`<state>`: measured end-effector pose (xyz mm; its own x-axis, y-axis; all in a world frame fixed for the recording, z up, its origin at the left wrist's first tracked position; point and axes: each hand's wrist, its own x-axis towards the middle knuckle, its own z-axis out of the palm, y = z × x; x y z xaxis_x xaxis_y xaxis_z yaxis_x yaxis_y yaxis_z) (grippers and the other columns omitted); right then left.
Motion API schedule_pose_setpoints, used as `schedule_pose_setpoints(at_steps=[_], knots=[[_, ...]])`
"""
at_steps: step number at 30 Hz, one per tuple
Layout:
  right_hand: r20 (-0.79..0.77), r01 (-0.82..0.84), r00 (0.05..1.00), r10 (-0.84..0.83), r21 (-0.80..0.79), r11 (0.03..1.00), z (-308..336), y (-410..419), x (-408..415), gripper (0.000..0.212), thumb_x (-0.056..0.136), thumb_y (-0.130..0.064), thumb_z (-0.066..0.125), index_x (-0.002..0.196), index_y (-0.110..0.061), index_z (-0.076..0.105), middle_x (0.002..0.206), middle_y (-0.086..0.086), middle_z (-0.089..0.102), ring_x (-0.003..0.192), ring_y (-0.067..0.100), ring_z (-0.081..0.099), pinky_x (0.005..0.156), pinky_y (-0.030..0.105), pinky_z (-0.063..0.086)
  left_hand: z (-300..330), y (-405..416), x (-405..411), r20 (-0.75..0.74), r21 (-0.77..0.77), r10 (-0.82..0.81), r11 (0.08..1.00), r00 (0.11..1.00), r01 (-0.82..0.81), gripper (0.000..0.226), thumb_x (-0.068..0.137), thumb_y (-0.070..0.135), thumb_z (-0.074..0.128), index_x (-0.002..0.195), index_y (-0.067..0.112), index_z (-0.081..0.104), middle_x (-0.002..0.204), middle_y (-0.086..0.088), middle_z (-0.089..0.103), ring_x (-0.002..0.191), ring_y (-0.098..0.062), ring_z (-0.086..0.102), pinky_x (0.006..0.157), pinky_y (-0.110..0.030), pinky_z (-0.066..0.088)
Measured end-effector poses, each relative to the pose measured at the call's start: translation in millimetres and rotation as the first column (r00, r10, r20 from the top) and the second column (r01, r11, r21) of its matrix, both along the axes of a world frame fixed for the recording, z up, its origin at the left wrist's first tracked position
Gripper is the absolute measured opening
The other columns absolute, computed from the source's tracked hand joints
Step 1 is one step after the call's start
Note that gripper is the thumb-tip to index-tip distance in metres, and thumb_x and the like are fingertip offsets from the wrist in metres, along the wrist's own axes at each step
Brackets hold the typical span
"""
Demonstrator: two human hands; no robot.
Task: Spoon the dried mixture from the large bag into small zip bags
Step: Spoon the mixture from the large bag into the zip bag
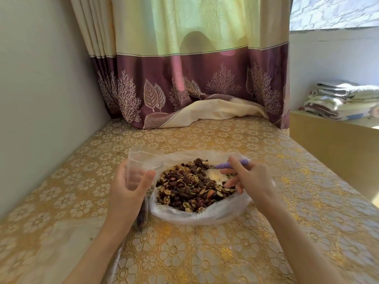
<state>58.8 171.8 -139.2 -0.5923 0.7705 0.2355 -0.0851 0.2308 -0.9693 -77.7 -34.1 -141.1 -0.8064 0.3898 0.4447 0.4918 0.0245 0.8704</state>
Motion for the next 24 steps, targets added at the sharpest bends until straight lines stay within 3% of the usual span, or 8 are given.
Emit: schedule_pose_setpoints(at_steps=[6,11,21,24], knots=[[-0.052,0.063,0.996,-0.071,-0.15,0.987,-1.2,7.0,-0.9,0.039,0.098,-0.02,0.05,0.073,0.001,0.071,0.073,0.009,0.074,0.044,0.01,0.059,0.034,0.015,0.036,0.0,-0.6,-0.8,0.01,0.006,0.004,1.0,1.0,-0.005,0.059,0.051,0.088,0.053,0.093,0.047,0.049,0.088,0.02,0.064,0.08,0.008,0.061,0.07,-0.017,0.043],[-0.115,0.131,0.983,-0.145,-0.124,0.984,-2.4,6.9,1.4,0.049,0.098,-0.021,0.049,0.055,-0.011,0.071,0.068,0.009,0.073,0.044,0.012,0.057,0.035,0.017,0.032,1.3,-0.2,-0.9,0.011,0.005,0.009,1.0,1.0,-0.009,0.06,0.051,0.087,0.054,0.093,0.044,0.05,0.088,0.015,0.065,0.078,0.006,0.062,0.068,-0.017,0.043],[-0.222,0.112,0.962,-0.158,-0.209,0.971,0.9,4.4,3.0,0.033,0.096,-0.013,0.051,0.073,0.002,0.069,0.065,0.015,0.071,0.04,0.012,0.054,0.032,0.017,0.033,0.2,3.0,-0.5,0.002,-0.037,-0.015,0.999,1.0,0.015,0.049,0.059,0.074,0.059,0.094,0.041,0.051,0.091,0.016,0.065,0.078,-0.011,0.064,0.066,-0.023,0.051],[-0.252,0.099,0.955,-0.157,-0.229,0.968,3.0,0.9,3.3,0.029,0.094,-0.011,0.052,0.073,0.002,0.067,0.061,0.012,0.069,0.04,0.012,0.053,0.032,0.017,0.033,-0.7,3.7,-0.8,-0.005,-0.044,-0.031,0.999,1.0,0.031,0.056,0.06,0.073,0.06,0.101,0.035,0.052,0.092,0.015,0.064,0.079,-0.011,0.063,0.067,-0.023,0.053]])
